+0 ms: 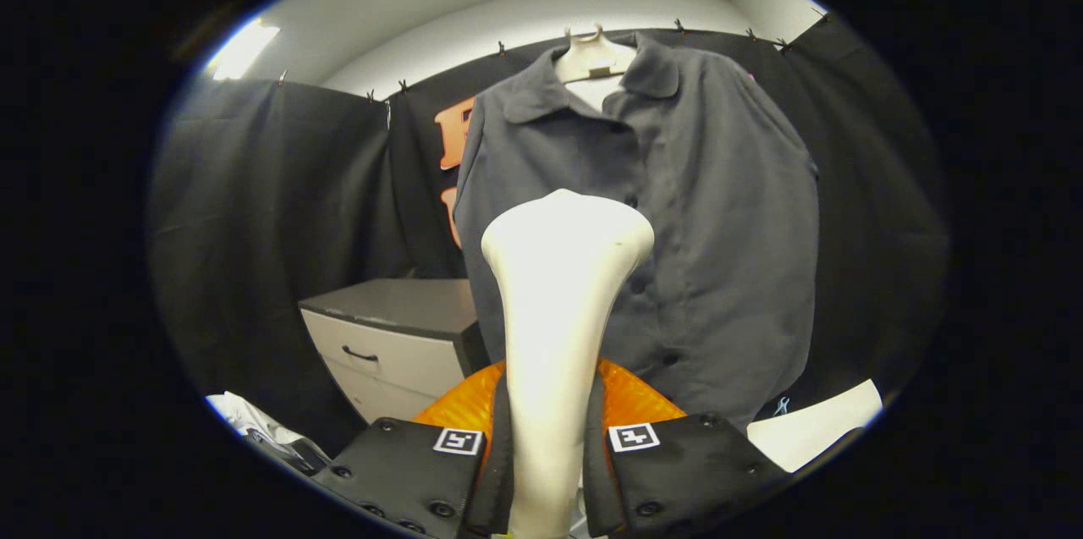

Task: Iron the clothes twice with a garment steamer, once on the left side and once on the right side.

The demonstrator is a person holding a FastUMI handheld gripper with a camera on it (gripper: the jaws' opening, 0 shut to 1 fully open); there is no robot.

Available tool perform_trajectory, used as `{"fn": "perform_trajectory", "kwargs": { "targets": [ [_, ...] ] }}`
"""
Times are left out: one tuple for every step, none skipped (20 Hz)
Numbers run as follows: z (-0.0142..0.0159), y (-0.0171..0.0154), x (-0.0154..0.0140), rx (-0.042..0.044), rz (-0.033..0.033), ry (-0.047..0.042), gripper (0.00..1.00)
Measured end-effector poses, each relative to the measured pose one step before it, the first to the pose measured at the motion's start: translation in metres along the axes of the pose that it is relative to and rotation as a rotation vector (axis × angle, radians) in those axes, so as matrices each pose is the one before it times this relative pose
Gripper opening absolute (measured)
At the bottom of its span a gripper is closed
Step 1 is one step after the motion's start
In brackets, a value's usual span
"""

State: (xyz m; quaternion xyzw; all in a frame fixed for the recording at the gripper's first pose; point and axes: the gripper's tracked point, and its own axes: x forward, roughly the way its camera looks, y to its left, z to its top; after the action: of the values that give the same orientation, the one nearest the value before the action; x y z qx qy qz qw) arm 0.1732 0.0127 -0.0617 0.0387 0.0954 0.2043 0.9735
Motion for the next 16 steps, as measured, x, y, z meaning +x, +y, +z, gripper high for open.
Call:
{"fn": "perform_trajectory", "kwargs": {
  "targets": [
    [0.01766,-0.01094,-0.00391,-0.00445,-0.00908,-0.02343,0.40],
    [0.01204,-0.01196,-0.00176,-0.01497,-0.01133,-0.01537,0.40],
    [0.00891,-0.01244,-0.00200,-0.01970,-0.00789,-0.00799,0.40],
    [0.01077,-0.01184,-0.00250,-0.01259,-0.00761,-0.01541,0.40],
    [0.00840,-0.01152,-0.00117,-0.01421,-0.00949,-0.01253,0.40],
    [0.00628,-0.01175,-0.00146,-0.02388,-0.01164,-0.00821,0.40],
    [0.00584,-0.01248,0.00098,-0.03639,-0.01718,-0.01613,0.40],
    [0.00627,-0.01121,-0.00053,-0.02517,-0.01109,-0.01210,0.40],
    [0.00533,-0.00695,0.00189,-0.00293,0.00456,-0.00704,0.40],
    [0.00434,-0.00352,0.00421,0.01112,0.01526,-0.00422,0.40],
    [0.00177,-0.00641,0.00492,0.01648,0.00566,0.00660,0.40],
    [-0.00006,-0.00855,0.00613,0.01355,-0.00110,0.01304,0.40],
    [0.00139,-0.00925,0.00457,0.01390,-0.00839,-0.00133,0.40],
    [0.00589,-0.00858,0.00760,0.00947,-0.01314,-0.03482,0.40],
    [0.00120,-0.01127,0.00614,-0.00956,-0.03016,-0.00431,0.40],
    [-0.00378,-0.00998,0.00485,-0.01591,-0.02794,0.00830,0.40]
  ]
}}
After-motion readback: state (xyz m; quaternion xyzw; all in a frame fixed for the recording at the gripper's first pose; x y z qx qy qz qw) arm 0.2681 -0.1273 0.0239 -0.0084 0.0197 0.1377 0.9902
